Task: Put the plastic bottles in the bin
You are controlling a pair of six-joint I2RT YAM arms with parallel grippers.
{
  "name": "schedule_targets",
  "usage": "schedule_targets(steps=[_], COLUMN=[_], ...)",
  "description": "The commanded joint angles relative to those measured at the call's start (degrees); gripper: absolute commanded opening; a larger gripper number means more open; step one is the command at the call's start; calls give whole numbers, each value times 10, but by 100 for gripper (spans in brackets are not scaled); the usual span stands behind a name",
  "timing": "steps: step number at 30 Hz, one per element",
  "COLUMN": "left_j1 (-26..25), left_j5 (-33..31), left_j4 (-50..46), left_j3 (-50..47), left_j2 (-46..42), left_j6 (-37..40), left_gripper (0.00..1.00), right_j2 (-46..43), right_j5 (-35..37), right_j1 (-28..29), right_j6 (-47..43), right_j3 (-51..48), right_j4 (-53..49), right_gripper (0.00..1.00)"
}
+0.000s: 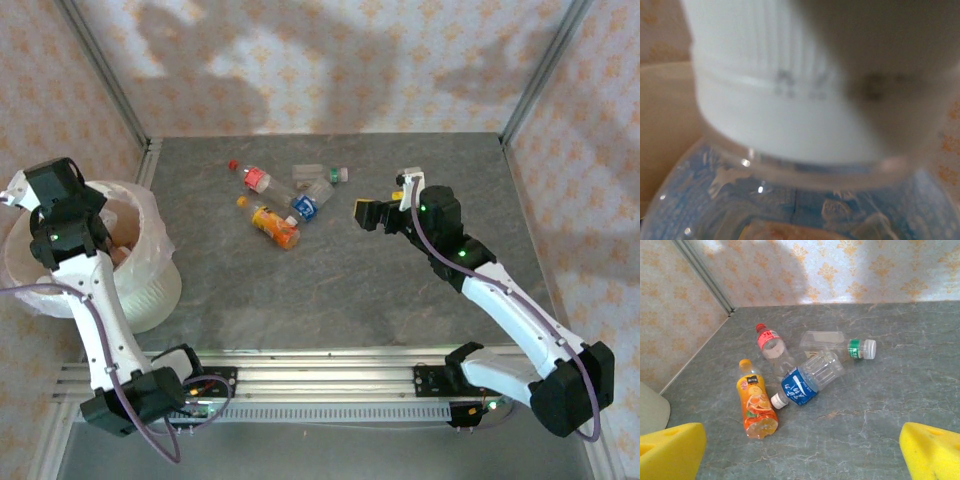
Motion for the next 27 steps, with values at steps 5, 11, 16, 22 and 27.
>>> schedule_targets(steps=[5, 11, 16, 22, 27], left_j1=[46, 70, 70, 70, 69], left_j5=[45, 16, 0, 38, 76], left_j4=[66, 89, 58, 34, 26], left_j3=[-41, -83, -72, -55, -51], left_j2=[3, -13, -11, -23, -39], left_j6=[-87, -134, -152, -137, -136], left_gripper=[54, 61, 88, 96, 98], right_j2=[-39, -50, -52, -49, -42], right_j5=[-9, 3, 21, 31, 48], right_j1=[3, 3, 3, 3, 3], right_j6=[-2, -5, -4, -5, 1], right_j3=[-2, -3, -4, -4, -2], right_j4=[1, -19, -30, -23, -19], right_gripper=[99, 99, 99, 99, 99])
